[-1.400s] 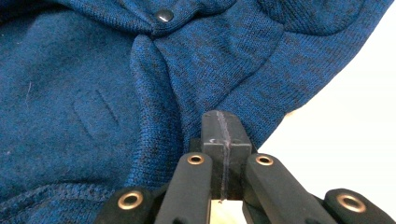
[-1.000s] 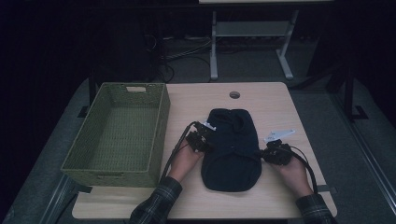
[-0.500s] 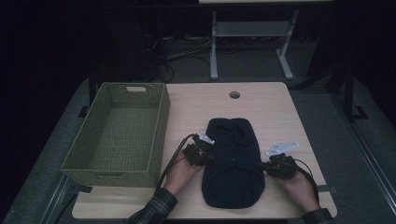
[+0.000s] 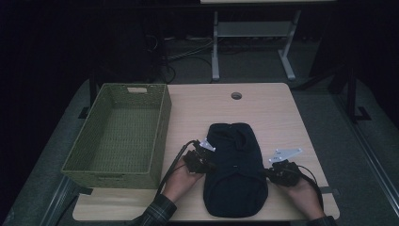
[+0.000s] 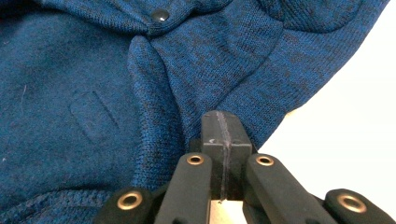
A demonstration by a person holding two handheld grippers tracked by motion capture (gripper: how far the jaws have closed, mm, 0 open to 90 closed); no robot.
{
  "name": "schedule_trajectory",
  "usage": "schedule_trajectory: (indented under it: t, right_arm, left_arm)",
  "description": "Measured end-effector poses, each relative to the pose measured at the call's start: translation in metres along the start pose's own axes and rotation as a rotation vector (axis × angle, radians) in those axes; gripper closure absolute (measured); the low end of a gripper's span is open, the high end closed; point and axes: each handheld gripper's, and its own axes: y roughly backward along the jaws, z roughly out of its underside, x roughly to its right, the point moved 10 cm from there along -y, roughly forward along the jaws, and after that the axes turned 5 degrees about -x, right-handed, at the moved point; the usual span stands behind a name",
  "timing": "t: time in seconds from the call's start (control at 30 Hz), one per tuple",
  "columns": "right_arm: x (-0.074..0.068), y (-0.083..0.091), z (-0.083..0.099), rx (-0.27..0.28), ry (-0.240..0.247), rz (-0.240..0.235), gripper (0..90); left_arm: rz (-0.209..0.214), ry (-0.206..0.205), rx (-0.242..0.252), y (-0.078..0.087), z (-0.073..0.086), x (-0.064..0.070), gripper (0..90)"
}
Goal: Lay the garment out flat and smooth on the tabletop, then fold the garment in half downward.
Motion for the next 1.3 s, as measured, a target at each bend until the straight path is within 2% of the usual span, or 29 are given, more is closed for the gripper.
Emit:
schedule_trajectory:
  t: [0.1, 0.27, 0.33, 0.43, 0.5, 0.53, 0.63, 0.73, 0.87, 0.93, 1.0, 1.2, 1.3]
  right_arm:
    - [0.001, 0.002, -0.001, 0.010, -0.020, -0.006, 78.1]
    - [0.005, 0.007, -0.004, 0.027, -0.025, 0.005, 65.1]
    - [0.007, 0.007, -0.007, 0.040, -0.034, 0.007, 61.4]
    - [0.012, 0.005, -0.011, 0.041, -0.022, 0.011, 55.8]
    - [0.016, 0.005, -0.015, 0.050, -0.029, 0.015, 54.2]
    - [0.018, 0.005, -0.017, 0.049, -0.033, 0.009, 54.2]
    - [0.021, 0.005, -0.022, 0.041, -0.015, 0.006, 52.5]
    - [0.026, 0.007, -0.029, 0.055, -0.010, 0.015, 50.8]
    - [0.035, 0.009, -0.039, 0.061, -0.029, 0.025, 48.7]
    - [0.040, 0.009, -0.044, 0.065, -0.036, 0.035, 48.6]
    - [0.044, 0.010, -0.049, 0.069, -0.037, 0.034, 48.9]
    - [0.058, 0.011, -0.065, 0.069, -0.042, 0.041, 49.3]
    - [0.065, 0.012, -0.074, 0.081, -0.053, 0.030, 49.7]
  left_arm:
    - [0.013, -0.001, 0.000, 0.002, 0.000, 0.002, 79.0]
    - [0.013, -0.005, 0.015, 0.009, -0.003, -0.001, 59.8]
    - [0.005, -0.009, 0.029, 0.013, -0.005, -0.004, 53.9]
    - [-0.030, -0.012, 0.066, 0.018, -0.009, -0.011, 46.2]
    - [-0.039, -0.009, 0.081, 0.022, -0.011, -0.015, 45.9]
    - [-0.044, -0.021, 0.080, 0.023, -0.012, -0.016, 47.0]
    - [-0.063, -0.034, 0.099, 0.029, -0.016, -0.022, 46.6]
    - [-0.070, -0.020, 0.113, 0.033, -0.022, -0.027, 47.5]
    - [-0.092, -0.024, 0.137, 0.042, -0.030, -0.036, 45.5]
    - [-0.090, 0.000, 0.145, 0.046, -0.035, -0.039, 44.1]
    - [-0.095, 0.007, 0.159, 0.049, -0.040, -0.044, 42.6]
    - [-0.109, 0.025, 0.178, 0.058, -0.057, -0.056, 42.1]
    - [-0.109, 0.023, 0.175, 0.058, -0.066, -0.060, 41.8]
